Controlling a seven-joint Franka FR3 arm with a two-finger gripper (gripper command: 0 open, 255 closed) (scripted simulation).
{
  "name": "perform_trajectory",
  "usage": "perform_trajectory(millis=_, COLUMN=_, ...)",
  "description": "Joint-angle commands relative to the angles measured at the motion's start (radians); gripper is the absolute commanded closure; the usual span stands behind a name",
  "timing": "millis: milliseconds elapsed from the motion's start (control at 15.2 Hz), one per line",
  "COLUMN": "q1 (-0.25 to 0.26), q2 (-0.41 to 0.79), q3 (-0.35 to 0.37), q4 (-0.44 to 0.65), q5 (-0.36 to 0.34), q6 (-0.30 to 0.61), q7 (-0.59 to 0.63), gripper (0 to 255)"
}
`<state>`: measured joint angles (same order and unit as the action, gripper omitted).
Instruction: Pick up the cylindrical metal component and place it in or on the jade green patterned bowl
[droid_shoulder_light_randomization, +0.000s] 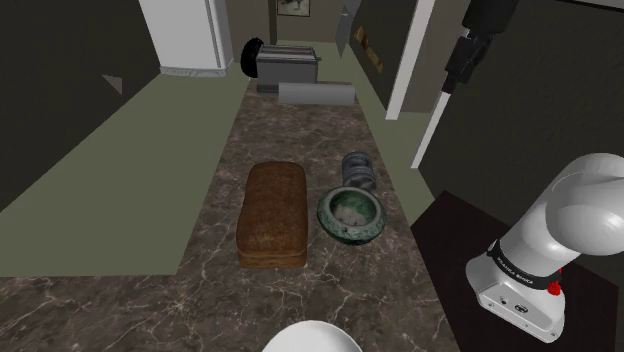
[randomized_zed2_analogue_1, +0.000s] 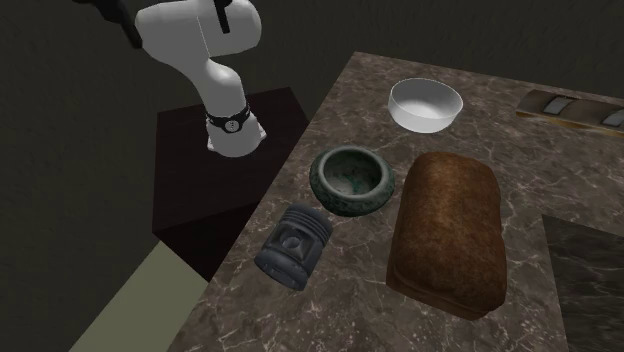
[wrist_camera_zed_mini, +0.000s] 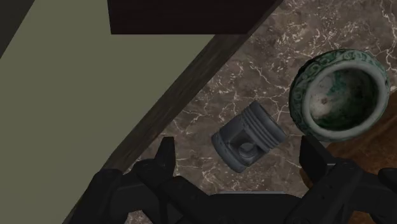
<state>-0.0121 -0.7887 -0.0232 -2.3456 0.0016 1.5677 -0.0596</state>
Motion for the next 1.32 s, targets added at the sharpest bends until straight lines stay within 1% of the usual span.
perform_trajectory(millis=0, q1=0.0, q2=0.0, q3=0.0, q4=0.0, q5=0.0, q6=0.0, q7=0.0, gripper=0)
perform_trajectory(millis=330, q1=-0.027, q2=0.319, q3=-0.006, q4=0.156, q5=0.064, q6=-0.031, q7=0.114, gripper=0)
perform_trajectory(millis=660, q1=-0.049, q2=0.617, q3=-0.029, q4=0.319, q5=0.138, q6=-0.086, q7=0.212, gripper=0)
perform_trajectory(millis=1254, q1=-0.107, q2=1.107, q3=-0.079, q4=0.601, q5=0.306, q6=-0.219, q7=0.365, gripper=0)
